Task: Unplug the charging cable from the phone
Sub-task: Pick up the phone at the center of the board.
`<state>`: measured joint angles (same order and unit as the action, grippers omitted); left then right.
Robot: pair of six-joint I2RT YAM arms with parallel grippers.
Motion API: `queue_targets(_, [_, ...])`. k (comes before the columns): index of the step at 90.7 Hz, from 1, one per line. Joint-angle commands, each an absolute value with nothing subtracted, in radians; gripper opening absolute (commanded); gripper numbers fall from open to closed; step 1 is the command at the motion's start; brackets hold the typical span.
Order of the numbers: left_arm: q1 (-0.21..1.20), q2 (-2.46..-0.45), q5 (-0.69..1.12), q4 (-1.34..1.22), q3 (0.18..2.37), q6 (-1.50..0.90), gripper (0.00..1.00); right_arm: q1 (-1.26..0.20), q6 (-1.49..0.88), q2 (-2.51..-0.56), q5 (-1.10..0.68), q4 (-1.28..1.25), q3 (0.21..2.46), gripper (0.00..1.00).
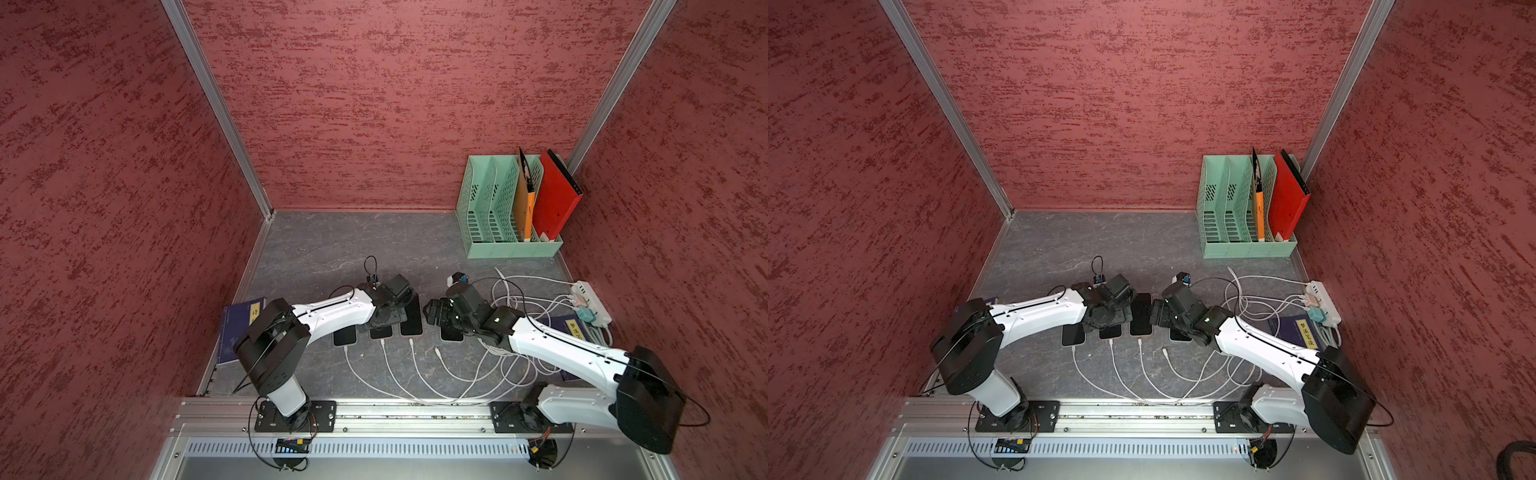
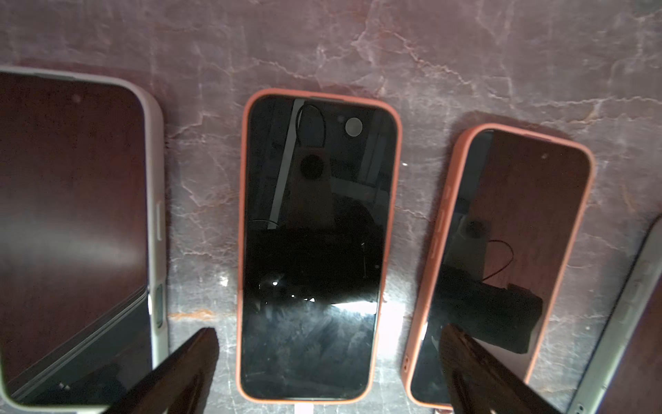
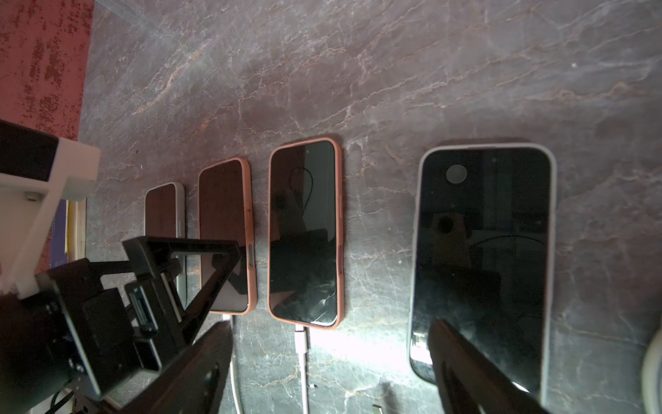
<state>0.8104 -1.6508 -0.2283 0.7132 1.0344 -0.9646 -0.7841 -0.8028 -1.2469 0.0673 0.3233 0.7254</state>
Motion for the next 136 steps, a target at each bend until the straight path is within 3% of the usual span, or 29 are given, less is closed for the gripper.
queue_targets(1, [0.797,-1.668,-0.226,0.729,1.057,-0.948,1.00,-0.782,-0.792,-1.232,0.053,0.293,0.713,0.89])
queue_targets(88, [0.763,-1.794,-0.154,0.719,1.094,-0.874,0.98,-0.782,-0.770,-1.195,0.043,0.316,0.733,0.86])
queue_targets(136, [0.758,-1.814,-0.163,0.698,1.052,-0.882,0.87,-0.782,-0.778,-1.214,-0.033,0.247,0.687,0.88])
